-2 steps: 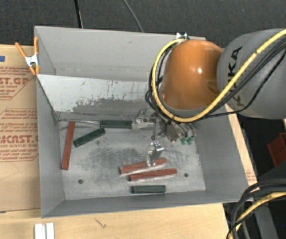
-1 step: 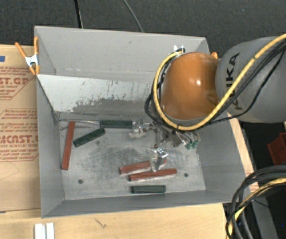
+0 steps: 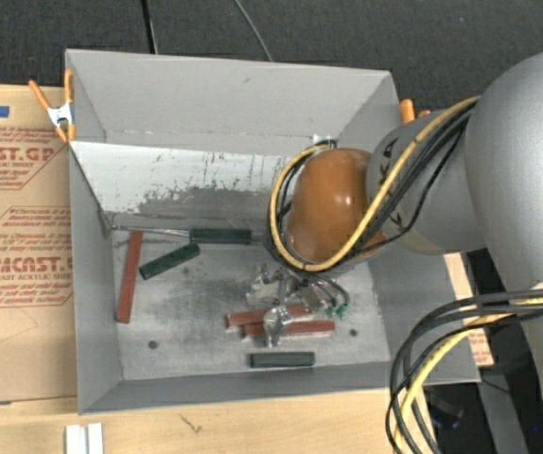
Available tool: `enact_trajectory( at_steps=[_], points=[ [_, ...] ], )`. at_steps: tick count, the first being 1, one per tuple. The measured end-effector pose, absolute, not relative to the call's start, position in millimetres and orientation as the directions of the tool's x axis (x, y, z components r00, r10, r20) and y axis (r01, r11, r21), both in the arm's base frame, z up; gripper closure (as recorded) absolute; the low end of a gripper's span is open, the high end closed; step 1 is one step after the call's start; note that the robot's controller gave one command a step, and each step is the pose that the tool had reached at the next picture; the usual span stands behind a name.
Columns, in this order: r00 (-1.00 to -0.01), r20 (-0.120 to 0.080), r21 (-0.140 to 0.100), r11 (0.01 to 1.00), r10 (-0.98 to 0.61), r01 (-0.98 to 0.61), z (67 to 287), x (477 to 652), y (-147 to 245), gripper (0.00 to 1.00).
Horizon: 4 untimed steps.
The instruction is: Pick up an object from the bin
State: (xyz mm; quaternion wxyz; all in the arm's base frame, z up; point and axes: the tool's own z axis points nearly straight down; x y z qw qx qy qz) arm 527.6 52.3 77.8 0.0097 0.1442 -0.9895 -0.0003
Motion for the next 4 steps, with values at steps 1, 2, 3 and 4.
enact_trajectory(
  at_steps=[1,2,3,4],
  points=[
    [-0.958,0.019,0.003,0.958,-0.286,-0.286,77.8,527.6,52.4,1.00],
    [-0.942,-0.009,-0.002,0.942,-0.335,-0.335,244.2,527.2,62.6,1.00],
    [-0.942,-0.003,0.000,0.942,-0.335,-0.335,241.3,525.8,62.3,1.00],
    [-0.939,0.000,0.002,0.939,-0.345,-0.345,154.3,527.3,85.4,0.00]
  ],
)
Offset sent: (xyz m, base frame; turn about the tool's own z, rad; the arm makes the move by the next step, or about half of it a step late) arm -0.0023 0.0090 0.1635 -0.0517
